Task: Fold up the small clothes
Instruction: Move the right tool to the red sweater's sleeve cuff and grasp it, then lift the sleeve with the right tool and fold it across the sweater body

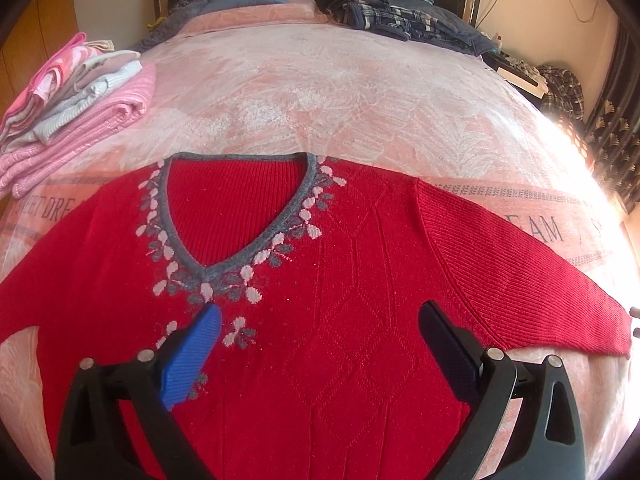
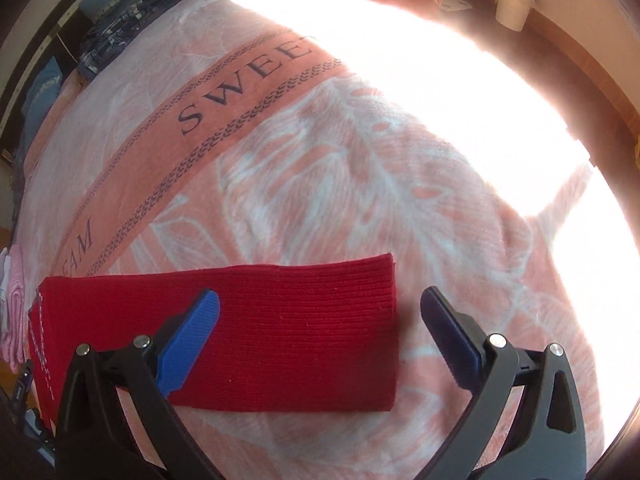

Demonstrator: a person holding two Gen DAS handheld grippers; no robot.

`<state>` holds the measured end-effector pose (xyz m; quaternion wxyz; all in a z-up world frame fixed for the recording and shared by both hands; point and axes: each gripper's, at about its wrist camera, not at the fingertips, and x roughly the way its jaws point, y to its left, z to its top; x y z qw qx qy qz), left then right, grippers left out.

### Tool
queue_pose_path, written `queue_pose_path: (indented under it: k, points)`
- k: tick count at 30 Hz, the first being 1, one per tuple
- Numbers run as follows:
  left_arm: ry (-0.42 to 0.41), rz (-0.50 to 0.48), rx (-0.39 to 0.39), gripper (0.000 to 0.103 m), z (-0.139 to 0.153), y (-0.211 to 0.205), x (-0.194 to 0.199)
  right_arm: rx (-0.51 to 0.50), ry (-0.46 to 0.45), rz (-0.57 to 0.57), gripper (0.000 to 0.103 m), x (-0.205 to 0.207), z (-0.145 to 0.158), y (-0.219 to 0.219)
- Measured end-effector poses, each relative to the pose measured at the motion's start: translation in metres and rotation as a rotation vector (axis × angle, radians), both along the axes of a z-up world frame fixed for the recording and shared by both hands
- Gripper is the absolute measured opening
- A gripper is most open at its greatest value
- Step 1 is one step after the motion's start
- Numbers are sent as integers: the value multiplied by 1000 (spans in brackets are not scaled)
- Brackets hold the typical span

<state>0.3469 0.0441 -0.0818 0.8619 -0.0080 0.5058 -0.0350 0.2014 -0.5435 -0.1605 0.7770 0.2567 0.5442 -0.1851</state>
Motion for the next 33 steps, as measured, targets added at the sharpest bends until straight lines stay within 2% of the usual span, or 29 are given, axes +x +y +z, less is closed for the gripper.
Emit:
queue_pose_path:
  k: [2, 3, 7, 9, 10, 11, 12, 16, 23, 29, 33]
  points:
    - [12, 14, 5, 99, -6, 3, 2, -9, 29, 10, 95, -1, -7, -2]
    - [11, 18, 13, 99, -9, 4, 2, -15, 42, 11, 87, -2, -10, -3]
    - [1, 16, 47, 99, -11, 7, 0, -8, 22, -23, 70, -10, -9, -8]
    - [2, 17, 50, 99, -11, 8, -1, -10, 7, -24, 42, -13, -6, -7]
    - [1, 17, 52, 99, -11, 9, -1, -6, -7, -20, 34, -14, -4, -7]
    - [-2, 17, 55, 99, -10, 11, -1, 21, -33, -16, 16, -15, -3, -6]
    - [-5, 16, 59, 99, -9, 11, -1, 60, -64, -17, 8, -16, -2, -6]
    - [-9, 18, 69, 99, -7, 19, 0, 35, -75, -7, 8, -9, 8, 4]
    - [-2, 67, 65, 99, -7, 50, 11, 19, -113, 150, 8, 25, 36, 57]
    - [7, 76, 70, 99, -10, 75, 16, 68, -152, 314, 8, 70, 49, 139]
    - [17, 75, 68, 99, -10, 90, 17, 146, -206, 424, 8, 105, 61, 206]
